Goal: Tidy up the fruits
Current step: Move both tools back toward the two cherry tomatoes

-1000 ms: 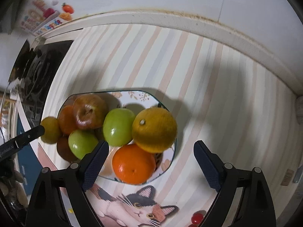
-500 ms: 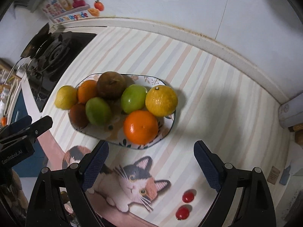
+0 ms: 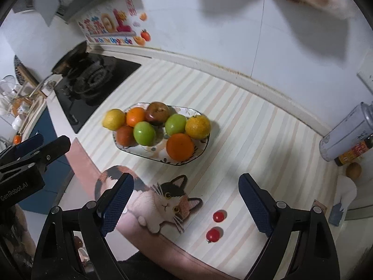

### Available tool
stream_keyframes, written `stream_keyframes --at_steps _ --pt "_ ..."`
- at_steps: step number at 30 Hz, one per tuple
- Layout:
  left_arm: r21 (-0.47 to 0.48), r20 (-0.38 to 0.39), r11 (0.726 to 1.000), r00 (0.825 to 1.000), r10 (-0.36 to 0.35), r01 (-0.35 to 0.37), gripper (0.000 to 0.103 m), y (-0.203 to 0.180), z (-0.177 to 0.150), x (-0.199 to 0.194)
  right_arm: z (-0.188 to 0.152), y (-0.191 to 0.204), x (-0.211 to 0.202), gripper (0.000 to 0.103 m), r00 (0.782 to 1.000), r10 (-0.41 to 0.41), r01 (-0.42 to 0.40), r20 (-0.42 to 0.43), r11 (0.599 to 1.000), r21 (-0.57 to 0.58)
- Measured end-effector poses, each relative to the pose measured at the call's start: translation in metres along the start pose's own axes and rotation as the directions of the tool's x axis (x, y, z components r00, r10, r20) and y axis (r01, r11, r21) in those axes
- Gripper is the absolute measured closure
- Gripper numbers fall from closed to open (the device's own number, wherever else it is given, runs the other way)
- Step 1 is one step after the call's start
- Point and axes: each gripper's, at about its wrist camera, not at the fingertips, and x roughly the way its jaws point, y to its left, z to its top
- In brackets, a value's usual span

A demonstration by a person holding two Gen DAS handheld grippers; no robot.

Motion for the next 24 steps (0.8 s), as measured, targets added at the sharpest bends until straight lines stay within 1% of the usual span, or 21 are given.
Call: stream_keyframes --at_steps 8,11,18,24 --pt "-0.028 0.052 0.999 0.998 -0.018 0.019 0.017 -0.006 -0.013 -0.056 -0.013 0.001 -0.066 0.010 0.996 0.044 -0.043 0.078 0.999 -0.022" --pt "-0.031 0.074 0.999 0.997 -0.012 0.014 0.017 -0.008 -0.017 -0.070 -0.018 0.002 -0.084 0.010 0.993 0.060 -0.058 0.097 0.998 -0.029" --pt "-0.030 0.099 0.999 0.995 -0.014 0.017 0.017 -0.014 -0.029 -0.098 -0.026 0.004 -0.109 0.009 0.989 0.082 -0.076 0.125 0.996 -0.051" --pt "-0.036 0.087 0.999 0.996 -0.017 0.020 0.017 -0.018 -0.039 -0.103 -0.031 0.002 -0.116 0.009 0.987 0.097 -0.091 0.124 0.994 -0.054"
